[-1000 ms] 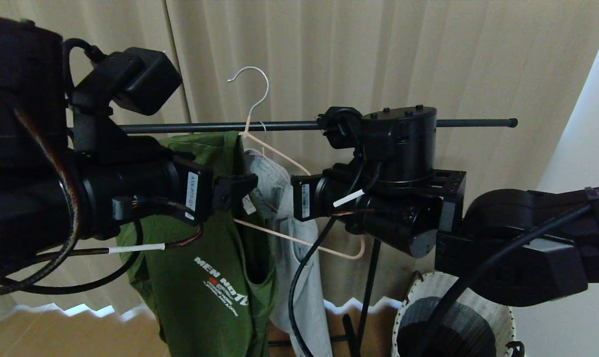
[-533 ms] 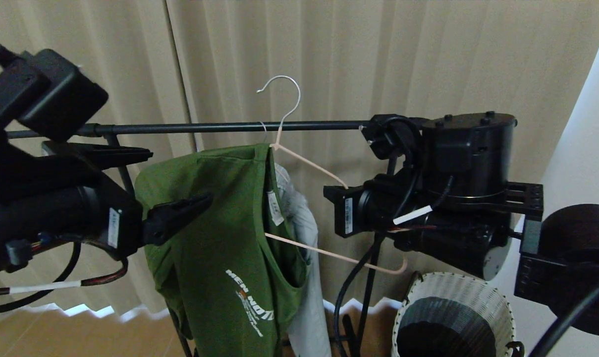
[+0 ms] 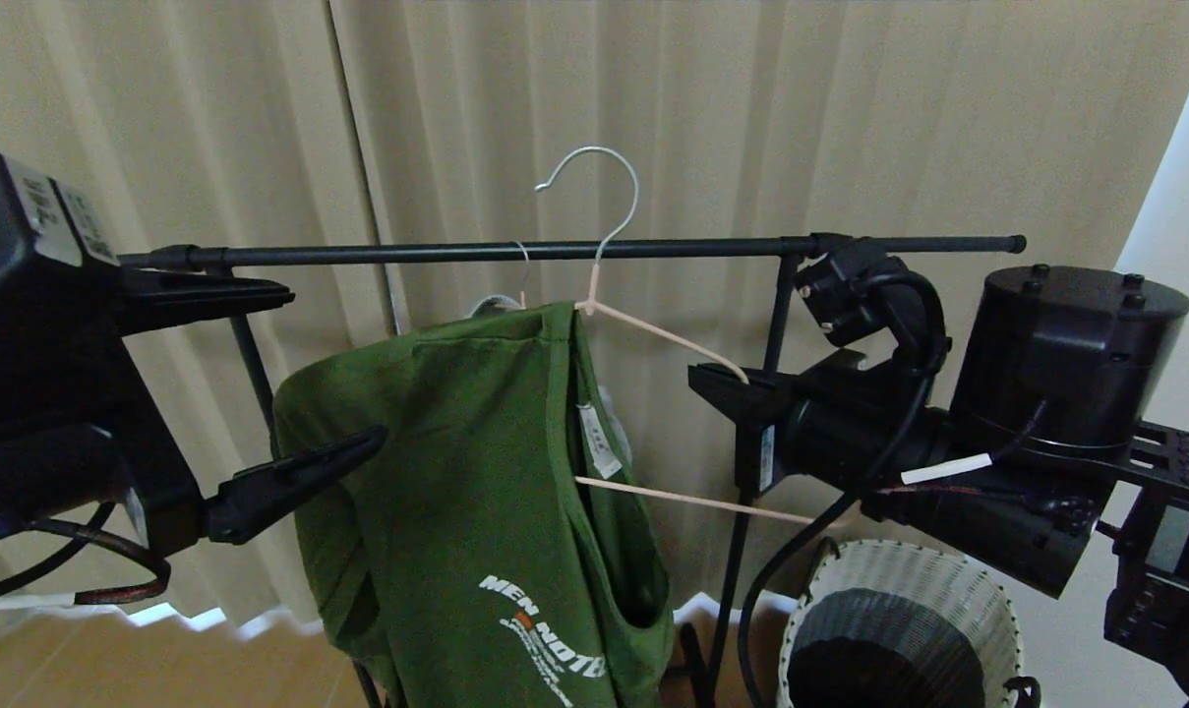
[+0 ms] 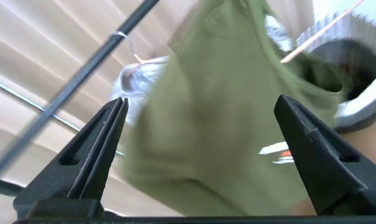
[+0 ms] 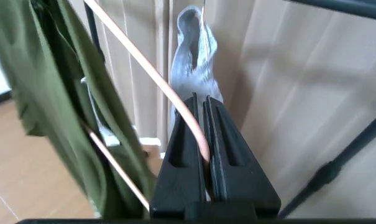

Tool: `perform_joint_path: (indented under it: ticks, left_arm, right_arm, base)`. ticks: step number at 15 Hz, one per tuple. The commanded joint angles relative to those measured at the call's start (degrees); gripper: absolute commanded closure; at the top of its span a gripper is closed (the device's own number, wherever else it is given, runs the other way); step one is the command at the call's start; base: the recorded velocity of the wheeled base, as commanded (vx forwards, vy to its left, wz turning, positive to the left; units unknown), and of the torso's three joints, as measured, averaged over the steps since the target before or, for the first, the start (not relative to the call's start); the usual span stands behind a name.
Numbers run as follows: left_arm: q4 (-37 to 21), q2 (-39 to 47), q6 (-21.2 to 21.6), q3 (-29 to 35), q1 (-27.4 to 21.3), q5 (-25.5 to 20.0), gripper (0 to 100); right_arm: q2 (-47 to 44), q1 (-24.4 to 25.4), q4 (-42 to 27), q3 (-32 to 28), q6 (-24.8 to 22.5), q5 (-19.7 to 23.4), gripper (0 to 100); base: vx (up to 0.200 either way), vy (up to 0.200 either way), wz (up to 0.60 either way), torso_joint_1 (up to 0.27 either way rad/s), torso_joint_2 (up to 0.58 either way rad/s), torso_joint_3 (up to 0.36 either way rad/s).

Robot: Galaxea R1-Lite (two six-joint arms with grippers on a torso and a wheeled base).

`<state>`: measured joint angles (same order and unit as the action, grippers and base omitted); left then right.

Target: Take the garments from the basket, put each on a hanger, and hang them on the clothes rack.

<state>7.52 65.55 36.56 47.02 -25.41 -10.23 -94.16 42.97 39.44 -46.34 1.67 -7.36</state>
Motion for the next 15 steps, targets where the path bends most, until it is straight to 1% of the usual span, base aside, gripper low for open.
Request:
perform_joint_path:
  ticks: [1, 2, 3, 5, 7, 9, 11, 12, 15]
  left_arm:
    - [1.09, 2.48, 1.15, 1.41, -0.26, -0.14, 0]
    - [1.53, 3.09, 1.32, 1.67, -0.26, -0.14, 0]
    - [3.38, 5.03, 2.55, 2.2, -0.26, -0.14, 0]
    - [4.17, 6.17, 3.69, 1.94, -0.35, -0.14, 0]
    - [4.34, 7.75, 7.03, 2.11, 0.0, -0.14, 0]
    - [4.34, 8.19, 8.35, 1.94, 0.09, -0.14, 0]
    - [4.34, 8.72, 8.53, 2.02, -0.08, -0.06, 0]
    - [4.34, 8.72, 8.53, 1.94, -0.08, -0.06, 100]
    - [4.34, 8.72, 8.53, 1.76, -0.08, -0.06, 100]
  right_arm:
    - [0.12, 0.01, 0.11, 0.46, 0.0, 0.68, 100]
    - [0.12, 0.09, 0.11, 0.55, -0.09, 1.21, 100]
    - [0.29, 0.27, 0.38, 0.98, -0.97, 2.7, 100]
    - [0.38, 0.97, 1.34, 1.34, -1.05, 3.06, 100]
    - [0.56, 2.38, 3.28, 2.65, -1.14, 3.76, 100]
    - [0.56, 2.56, 3.72, 3.09, -1.23, 4.9, 100]
    - [0.64, 2.64, 3.72, 3.01, -1.23, 5.17, 100]
    - [0.64, 2.73, 3.72, 3.09, -1.23, 5.34, 100]
    - [1.08, 3.43, 3.72, 3.09, -1.14, 6.04, 100]
  base:
    - [0.0, 0.0, 0.0, 0.0, 0.0, 0.0]
    - [0.0, 0.0, 0.0, 0.0, 0.0, 0.0]
    - [0.0, 0.0, 0.0, 0.0, 0.0, 0.0]
    - [0.0, 0.0, 0.0, 0.0, 0.0, 0.0]
    - [0.0, 0.0, 0.0, 0.0, 0.0, 0.0]
    - [0.0, 0.0, 0.0, 0.0, 0.0, 0.0]
    - [0.0, 0.0, 0.0, 0.0, 0.0, 0.0]
    - [0.0, 0.0, 0.0, 0.0, 0.0, 0.0]
    - [0.0, 0.0, 0.0, 0.0, 0.0, 0.0]
